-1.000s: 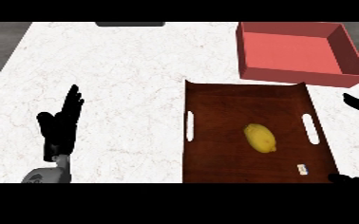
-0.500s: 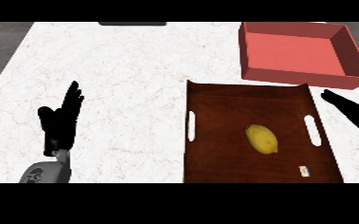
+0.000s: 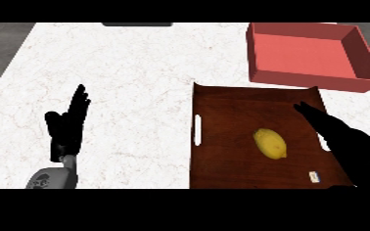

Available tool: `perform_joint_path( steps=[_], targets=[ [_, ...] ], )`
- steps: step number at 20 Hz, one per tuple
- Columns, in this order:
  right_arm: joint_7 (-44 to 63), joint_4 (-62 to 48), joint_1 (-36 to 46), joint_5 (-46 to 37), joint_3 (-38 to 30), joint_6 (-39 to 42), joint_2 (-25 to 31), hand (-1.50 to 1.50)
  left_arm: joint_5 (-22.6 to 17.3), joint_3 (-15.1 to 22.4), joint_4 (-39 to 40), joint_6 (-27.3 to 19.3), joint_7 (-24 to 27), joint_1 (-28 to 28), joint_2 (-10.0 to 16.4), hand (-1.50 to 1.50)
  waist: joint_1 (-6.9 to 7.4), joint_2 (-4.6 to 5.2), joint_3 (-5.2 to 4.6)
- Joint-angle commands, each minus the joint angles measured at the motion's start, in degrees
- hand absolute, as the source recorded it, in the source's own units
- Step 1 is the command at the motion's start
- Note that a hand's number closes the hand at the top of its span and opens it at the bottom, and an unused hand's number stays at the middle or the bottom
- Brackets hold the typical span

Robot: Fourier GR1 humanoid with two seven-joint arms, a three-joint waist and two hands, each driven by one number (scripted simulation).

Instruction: Pick the lemon from the tray and place it in the cardboard box

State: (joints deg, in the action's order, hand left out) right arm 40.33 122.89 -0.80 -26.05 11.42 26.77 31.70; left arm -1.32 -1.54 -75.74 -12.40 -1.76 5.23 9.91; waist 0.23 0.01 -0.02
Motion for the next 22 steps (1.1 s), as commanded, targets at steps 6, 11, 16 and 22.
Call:
perform_joint_path(
  steps=[6, 11, 16, 22],
  targets=[
    [4.92, -3.7, 1.46, -10.43, 8.6, 0.52, -10.37, -1.5, 1.35, -1.54, 2.0, -0.01, 0.41, 1.62, -0.42, 0.0, -0.28, -0.03, 0.02],
    [7.29, -7.69, 7.31, -10.37, 5.23, 6.04, -12.44, -1.5, 1.13, -2.35, 2.16, 1.01, 2.87, -0.68, -1.25, 0.0, -0.18, -0.01, 0.01],
    [9.24, -3.1, 3.28, -12.93, 5.81, 7.39, -15.08, -1.5, 1.9, -1.98, 0.99, 1.72, -0.23, 1.59, -1.3, 0.0, -0.32, -0.05, 0.02],
    [4.2, -11.97, 5.95, -16.06, 2.89, 4.93, -16.7, -1.5, 2.84, -1.16, -0.79, 1.63, 2.48, -3.1, -3.07, 0.0, -0.13, -0.02, 0.03]
  ],
)
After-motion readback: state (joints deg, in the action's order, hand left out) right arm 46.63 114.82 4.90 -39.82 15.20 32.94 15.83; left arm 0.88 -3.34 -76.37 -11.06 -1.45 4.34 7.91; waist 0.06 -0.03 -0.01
